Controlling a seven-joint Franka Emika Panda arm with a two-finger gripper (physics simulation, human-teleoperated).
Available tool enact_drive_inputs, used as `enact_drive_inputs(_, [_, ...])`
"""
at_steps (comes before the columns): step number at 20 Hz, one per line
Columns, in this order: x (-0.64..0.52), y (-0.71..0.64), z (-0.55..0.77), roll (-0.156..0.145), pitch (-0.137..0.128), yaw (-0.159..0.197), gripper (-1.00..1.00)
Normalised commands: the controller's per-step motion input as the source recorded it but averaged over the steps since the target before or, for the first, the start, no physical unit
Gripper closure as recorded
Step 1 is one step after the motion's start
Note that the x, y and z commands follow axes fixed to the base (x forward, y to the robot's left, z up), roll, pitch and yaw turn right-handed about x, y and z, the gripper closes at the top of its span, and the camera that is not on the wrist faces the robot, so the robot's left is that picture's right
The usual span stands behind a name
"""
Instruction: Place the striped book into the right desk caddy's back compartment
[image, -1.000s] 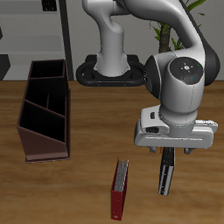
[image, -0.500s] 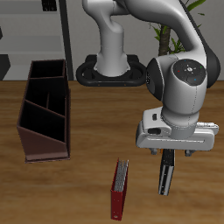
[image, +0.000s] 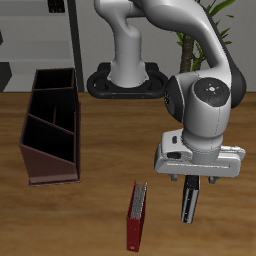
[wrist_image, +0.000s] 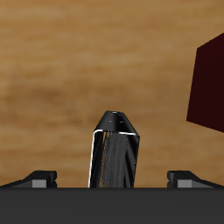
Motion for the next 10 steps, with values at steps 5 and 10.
enact_drive_inputs(5, [0.04,-0.02,-0.16,-0.005,0.038,-0.016,-1.0])
enact_drive_inputs(10, [0.03,-0.02,-0.19,0.0,0.035,-0.01,-1.0])
